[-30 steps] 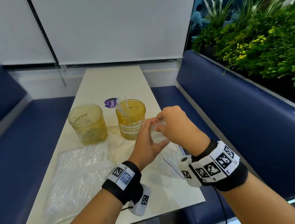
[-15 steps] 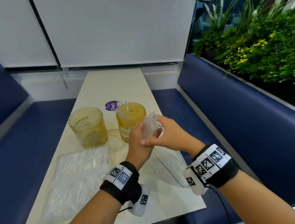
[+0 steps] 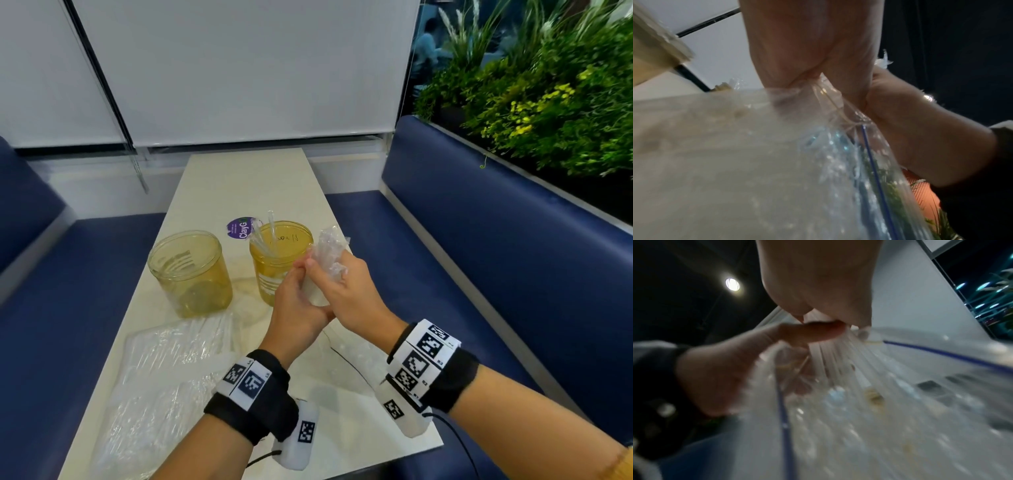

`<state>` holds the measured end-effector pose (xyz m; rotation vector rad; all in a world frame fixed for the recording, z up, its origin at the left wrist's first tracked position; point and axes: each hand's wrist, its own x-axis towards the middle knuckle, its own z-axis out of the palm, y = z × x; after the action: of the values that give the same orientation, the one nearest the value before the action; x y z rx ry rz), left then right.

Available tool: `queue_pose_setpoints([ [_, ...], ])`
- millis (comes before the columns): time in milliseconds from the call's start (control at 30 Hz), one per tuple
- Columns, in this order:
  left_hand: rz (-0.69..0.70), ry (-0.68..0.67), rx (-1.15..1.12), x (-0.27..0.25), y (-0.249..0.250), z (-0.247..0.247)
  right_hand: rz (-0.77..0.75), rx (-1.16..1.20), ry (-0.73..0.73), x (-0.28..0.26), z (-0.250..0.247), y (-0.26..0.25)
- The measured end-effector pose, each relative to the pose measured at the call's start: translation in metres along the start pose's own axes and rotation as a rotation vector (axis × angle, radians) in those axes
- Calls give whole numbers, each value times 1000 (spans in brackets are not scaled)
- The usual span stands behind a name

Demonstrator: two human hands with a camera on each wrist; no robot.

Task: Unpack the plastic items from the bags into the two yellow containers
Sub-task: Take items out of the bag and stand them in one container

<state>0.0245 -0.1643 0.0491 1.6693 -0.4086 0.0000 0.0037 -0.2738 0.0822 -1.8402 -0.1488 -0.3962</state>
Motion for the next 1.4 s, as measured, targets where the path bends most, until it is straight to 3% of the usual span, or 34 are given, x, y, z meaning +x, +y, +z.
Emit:
queue_pose_setpoints([
  [167, -67, -37, -27, -7, -1, -4, -123, 23, 26, 11, -4, -29],
  [300, -103, 9, -32, -7, -3, -6, -232, 32, 61, 33, -8, -57],
  [500, -75, 26, -42, -10, -7, -13, -227, 107, 63, 74, -16, -98],
  [700, -42, 31, -64, -9, -7, -22, -209, 254, 154, 134, -17, -122],
  [833, -28, 24, -93, -16, -7, -20, -187, 180, 223, 178, -1, -107],
  [1000, -24, 29, -160, -24, -17, -18, -55, 164, 192, 215, 26, -58],
  [1300, -35, 21, -154, -36, -19, -20, 102, -60, -5, 217, 65, 39],
  [1400, -29, 17, -150, -37, -18, -22, 189, -201, -6, 212, 67, 55],
])
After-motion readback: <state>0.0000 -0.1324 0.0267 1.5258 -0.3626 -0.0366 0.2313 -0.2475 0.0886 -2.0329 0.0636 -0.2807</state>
